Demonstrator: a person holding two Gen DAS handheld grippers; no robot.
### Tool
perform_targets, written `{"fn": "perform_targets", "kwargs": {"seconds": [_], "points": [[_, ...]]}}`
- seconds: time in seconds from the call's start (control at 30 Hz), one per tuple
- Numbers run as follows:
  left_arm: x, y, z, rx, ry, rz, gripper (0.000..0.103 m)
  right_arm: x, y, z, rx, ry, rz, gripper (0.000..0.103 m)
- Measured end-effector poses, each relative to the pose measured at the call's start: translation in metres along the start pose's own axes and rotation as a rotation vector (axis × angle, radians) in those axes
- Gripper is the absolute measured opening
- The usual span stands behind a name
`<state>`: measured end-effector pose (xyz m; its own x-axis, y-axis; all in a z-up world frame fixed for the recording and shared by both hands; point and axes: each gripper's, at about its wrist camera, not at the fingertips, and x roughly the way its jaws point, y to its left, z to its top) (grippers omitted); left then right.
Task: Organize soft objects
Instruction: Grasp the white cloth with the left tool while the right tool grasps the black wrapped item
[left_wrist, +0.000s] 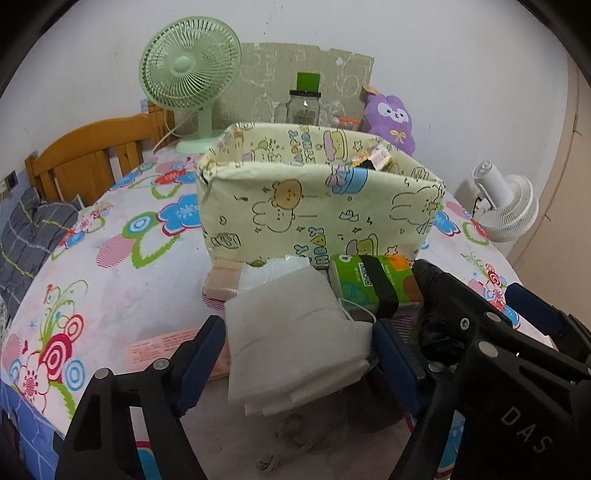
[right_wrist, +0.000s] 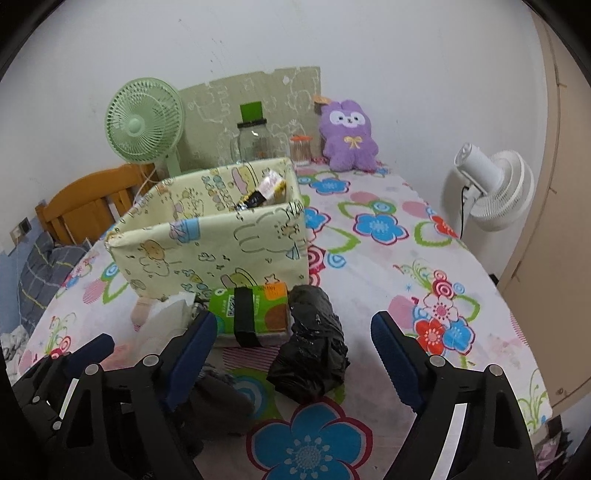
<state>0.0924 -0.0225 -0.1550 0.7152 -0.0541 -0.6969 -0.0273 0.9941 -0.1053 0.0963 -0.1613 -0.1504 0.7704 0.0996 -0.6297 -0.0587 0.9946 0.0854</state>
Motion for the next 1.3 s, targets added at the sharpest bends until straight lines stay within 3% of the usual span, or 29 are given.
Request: {"fn": "perform_targets", "kwargs": {"seconds": [0.1,0.3,0.47,0.6,0.8,0.87,1.03,1.3], "points": [[0.005,0.0,0.001,-0.003,0.011,-0.013,0.08,0.006,-0.002,-0.001,0.018,0.016,0.01,0.086],[0.008,-0.005,0.003,0.006,0.017,-0.045,0.056,0.017,-0.009,0.001,0.044,0.04,0.018,0.085],[0.011,-0.015,0.003,0.043,0.017,-0.03,0.037,0.031,-0.017,-0.001,0.083,0.092,0.033,0.076],[0.015,-0.018,0.004,0.046,0.021,-0.023,0.031,0.038,-0.019,-0.001,0.092,0.105,0.044,0.069],[0.019,-0.023,0.005,0.06,0.029,-0.016,0.024,0.043,-0.018,-0.002,0.108,0.128,0.079,0.049],[0.018,-0.024,0.005,0.065,0.031,-0.018,0.021,0.044,-0.016,-0.001,0.105,0.133,0.089,0.038],[0.015,-0.023,0.006,0.068,0.026,-0.023,0.016,0.042,-0.013,0.001,0.1,0.132,0.08,0.032],[0.005,-0.02,0.009,0.054,0.009,-0.025,0.012,0.027,-0.009,0.006,0.087,0.095,0.06,0.031]]}}
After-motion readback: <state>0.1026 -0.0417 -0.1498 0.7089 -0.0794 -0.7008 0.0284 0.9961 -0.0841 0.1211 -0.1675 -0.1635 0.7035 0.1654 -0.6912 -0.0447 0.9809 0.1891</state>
